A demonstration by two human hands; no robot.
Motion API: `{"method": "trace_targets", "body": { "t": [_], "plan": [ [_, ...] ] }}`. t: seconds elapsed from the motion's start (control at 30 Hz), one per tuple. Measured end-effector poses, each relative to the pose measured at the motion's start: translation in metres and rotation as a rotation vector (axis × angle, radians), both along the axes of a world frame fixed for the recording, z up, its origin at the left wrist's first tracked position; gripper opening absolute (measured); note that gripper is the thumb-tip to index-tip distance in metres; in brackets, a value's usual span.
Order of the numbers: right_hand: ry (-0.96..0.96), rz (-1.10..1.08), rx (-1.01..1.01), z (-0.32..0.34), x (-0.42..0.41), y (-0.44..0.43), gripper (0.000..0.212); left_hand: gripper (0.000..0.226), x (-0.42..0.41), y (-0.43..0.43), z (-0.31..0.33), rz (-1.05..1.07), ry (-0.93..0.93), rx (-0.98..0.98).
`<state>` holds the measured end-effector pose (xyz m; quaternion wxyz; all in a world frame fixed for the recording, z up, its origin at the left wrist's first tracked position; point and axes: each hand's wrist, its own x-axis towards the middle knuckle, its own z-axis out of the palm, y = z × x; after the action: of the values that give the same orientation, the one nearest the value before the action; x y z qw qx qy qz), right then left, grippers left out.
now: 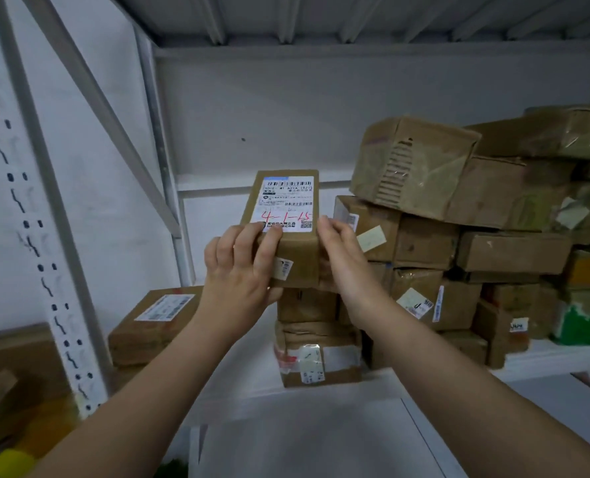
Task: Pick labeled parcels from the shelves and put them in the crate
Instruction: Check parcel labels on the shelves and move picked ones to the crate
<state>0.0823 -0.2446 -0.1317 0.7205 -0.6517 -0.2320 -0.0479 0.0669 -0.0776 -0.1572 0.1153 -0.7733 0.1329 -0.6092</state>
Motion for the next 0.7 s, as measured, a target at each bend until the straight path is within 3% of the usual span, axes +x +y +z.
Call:
{"method": "trace_targets", "body": {
  "t": [0.1,0.2,0.37,0.43,0.7],
  "plan": [
    [0.065,-0.053,0.076,-0.006,-0.007,0.017,0.056,0.074,-0.008,0.014,-0.008,-0.082,-0.001,0.064],
    [-0.003,-0.089,0.14,-0.016,-0.015,0.024,0.044,0.061,-0.019,0.022,-0.016,-0.309,0.191,-0.029],
    [-0.159,-0.133,0.151,-0.034,-0.025,0.027,0.048,0.05,-0.044,0.015,-0.013,-0.762,0.692,-0.899],
    [-0.208,-0.125,0.145,-0.039,-0.03,0.029,0.051,0.051,-0.046,0.016,-0.013,-0.965,0.809,-1.108],
    [-0.309,-0.105,0.121,-0.037,-0.043,0.034,0.058,0.056,-0.053,0.019,-0.023,-1.028,0.743,-1.142]
  ]
}}
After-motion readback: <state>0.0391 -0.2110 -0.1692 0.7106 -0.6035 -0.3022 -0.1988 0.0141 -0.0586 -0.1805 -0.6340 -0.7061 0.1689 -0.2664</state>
